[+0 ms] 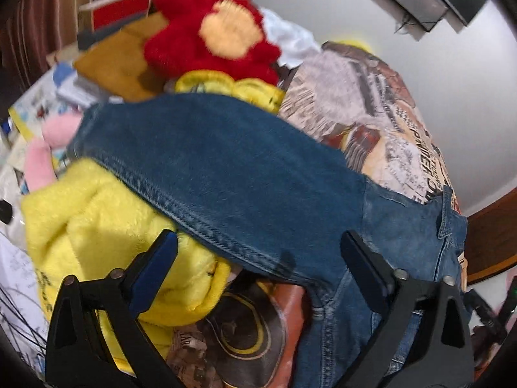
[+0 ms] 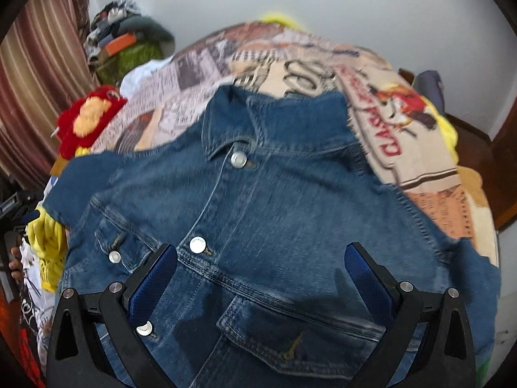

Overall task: Fold large clothes
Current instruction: 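Lower the left tool to the denim jacket's sleeve and close on its cuff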

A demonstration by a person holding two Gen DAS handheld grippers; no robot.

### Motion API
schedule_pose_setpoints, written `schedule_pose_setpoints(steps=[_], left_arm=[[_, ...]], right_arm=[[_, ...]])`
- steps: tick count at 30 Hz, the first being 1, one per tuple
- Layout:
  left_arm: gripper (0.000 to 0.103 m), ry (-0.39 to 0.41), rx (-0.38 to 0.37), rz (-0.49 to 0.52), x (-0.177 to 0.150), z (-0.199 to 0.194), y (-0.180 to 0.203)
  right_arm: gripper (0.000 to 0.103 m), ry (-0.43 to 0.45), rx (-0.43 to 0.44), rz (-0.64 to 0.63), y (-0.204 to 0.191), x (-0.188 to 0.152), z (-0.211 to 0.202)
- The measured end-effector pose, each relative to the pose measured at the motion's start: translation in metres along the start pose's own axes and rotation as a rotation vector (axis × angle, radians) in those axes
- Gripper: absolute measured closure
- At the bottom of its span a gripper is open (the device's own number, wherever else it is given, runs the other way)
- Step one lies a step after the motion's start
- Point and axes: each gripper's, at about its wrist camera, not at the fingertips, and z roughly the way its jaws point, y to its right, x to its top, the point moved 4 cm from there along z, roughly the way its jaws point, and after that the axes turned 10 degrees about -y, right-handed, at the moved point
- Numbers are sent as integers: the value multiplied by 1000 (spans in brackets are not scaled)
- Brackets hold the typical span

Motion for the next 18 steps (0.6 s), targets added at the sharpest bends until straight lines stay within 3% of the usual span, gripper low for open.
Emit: schedule_pose_setpoints(steps=[5, 9, 11, 14, 16, 18], left_arm=[[16, -55, -45, -90, 5, 21, -23], [41, -59, 1, -149, 13, 34, -36], [45, -44, 16, -155, 16, 34, -37], [61, -5, 102, -102, 20, 27, -27], [81, 45, 226, -30, 22, 16, -15], [87, 88, 307, 39, 25, 6, -4]], right_arm=[[0, -56, 54, 9, -4, 3, 20], [0, -75, 79, 26, -4, 4, 28], [0, -86, 82, 28, -4, 4, 31], [0, -112, 80, 35, -4, 1, 35], [0, -128, 75, 36, -4, -1, 37], [0, -140, 67, 31, -6, -4, 37]])
